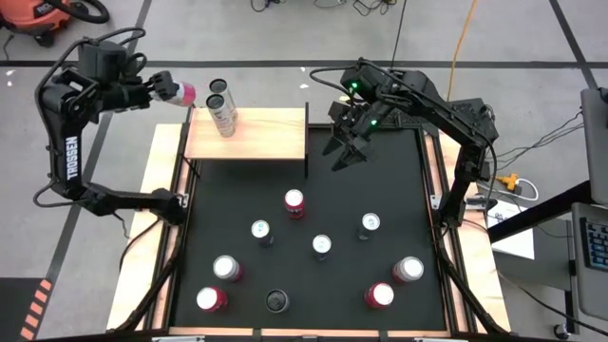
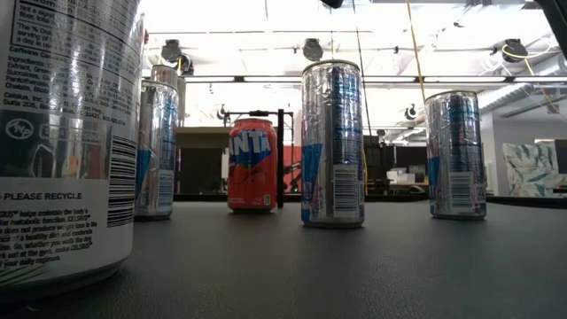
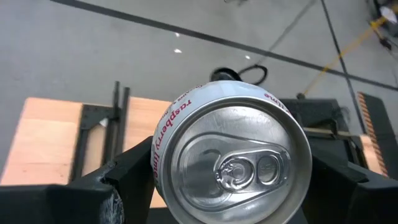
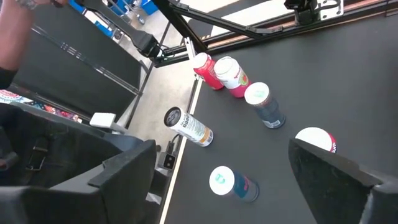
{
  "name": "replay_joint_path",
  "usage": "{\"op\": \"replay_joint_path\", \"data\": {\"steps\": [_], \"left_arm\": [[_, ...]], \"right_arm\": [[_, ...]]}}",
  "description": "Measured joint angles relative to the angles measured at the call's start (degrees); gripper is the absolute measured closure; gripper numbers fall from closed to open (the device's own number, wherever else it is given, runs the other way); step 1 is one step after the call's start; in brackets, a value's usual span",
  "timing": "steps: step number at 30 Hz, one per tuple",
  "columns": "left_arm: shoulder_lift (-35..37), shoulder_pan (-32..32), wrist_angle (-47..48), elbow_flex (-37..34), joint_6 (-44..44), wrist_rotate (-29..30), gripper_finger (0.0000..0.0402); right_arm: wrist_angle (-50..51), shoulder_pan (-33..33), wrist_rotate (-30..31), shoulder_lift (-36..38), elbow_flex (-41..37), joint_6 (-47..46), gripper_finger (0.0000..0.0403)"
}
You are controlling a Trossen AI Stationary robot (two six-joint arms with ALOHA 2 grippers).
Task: Place canned beverage on shelf
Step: Put the top pink soda can on the shelf
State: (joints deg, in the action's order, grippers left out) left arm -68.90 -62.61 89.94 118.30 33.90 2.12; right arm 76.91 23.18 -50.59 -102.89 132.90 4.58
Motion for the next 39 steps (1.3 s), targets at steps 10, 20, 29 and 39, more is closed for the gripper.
{"op": "replay_joint_path", "data": {"steps": [10,20,29,39], "left_arm": [[-3.62,0.0,0.01,-3.97,0.3,2.65,0.0098],[-3.74,-0.01,0.05,-9.32,0.3,4.15,0.0098],[2.02,0.46,-4.14,-18.82,1.78,5.07,0.0098],[5.29,0.46,-13.27,-29.52,5.27,6.07,0.0098]], "right_arm": [[-0.35,0.0,0.02,-0.26,0.0,0.66,0.0057],[-0.31,-0.02,1.35,-0.37,-0.02,-0.19,0.0057],[-0.33,-0.02,1.31,-0.37,-0.02,-0.02,0.0057],[-0.33,-0.02,1.31,-0.37,-0.02,0.24,0.0057]]}}
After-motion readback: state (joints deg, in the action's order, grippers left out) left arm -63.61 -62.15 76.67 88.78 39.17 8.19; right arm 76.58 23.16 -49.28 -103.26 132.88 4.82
